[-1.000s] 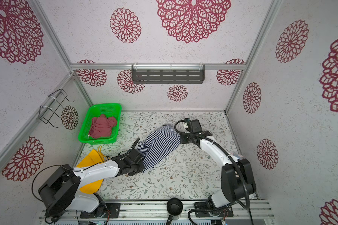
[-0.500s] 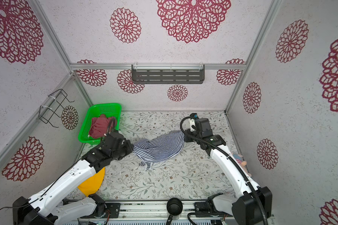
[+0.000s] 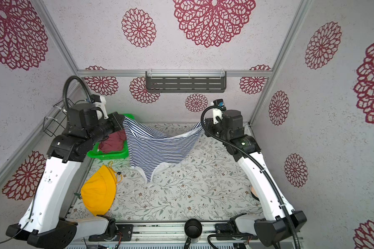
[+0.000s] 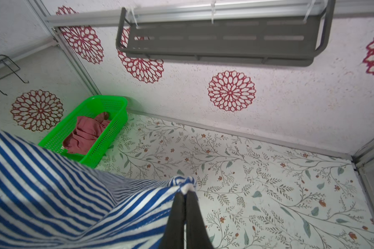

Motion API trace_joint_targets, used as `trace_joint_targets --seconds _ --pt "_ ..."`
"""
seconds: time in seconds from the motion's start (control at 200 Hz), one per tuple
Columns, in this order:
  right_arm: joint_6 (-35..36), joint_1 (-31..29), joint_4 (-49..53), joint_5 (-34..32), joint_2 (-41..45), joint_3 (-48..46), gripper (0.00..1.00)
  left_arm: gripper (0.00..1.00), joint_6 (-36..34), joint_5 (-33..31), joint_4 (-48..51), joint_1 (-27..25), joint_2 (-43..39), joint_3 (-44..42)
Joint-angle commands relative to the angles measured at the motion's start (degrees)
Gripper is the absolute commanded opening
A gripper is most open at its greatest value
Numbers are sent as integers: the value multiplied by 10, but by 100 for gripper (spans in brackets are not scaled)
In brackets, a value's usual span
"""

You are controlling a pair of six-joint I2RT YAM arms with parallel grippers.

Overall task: Fold and stack the tank tops
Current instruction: 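Lift the tank top high with both grippers and shake it out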

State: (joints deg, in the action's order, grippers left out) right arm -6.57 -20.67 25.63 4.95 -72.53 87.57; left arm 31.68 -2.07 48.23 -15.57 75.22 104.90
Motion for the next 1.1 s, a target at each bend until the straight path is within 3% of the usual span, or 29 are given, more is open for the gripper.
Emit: trace_joint_targets --seconds 0.0,0.14,0.285,0.48,0.636,0.771,0.941,1.026,1.096 --pt "18 2 -29 21 58 20 0 0 -65 -2 48 5 -1 73" --pt "23 2 -7 16 87 37 0 0 -81 -13 71 5 -11 128" --pt "25 3 12 7 84 45 0 0 -89 -41 66 8 -27 107" --pt "16 3 54 -32 10 72 0 0 -72 31 28 25 15 28" --pt "54 7 40 -72 -97 113 0 0 -84 89 4 78 104 56" --pt "82 27 -8 -41 -213 206 0 0 -57 162 -28 130 222 147" --pt "58 65 -9 36 -360 420 0 0 -20 200 -71 134 353 329" --pt "69 66 11 45 -385 506 0 0 -3 219 -71 134 398 420" --pt "81 67 18 58 -371 524 0 0 5 225 -81 135 389 441"
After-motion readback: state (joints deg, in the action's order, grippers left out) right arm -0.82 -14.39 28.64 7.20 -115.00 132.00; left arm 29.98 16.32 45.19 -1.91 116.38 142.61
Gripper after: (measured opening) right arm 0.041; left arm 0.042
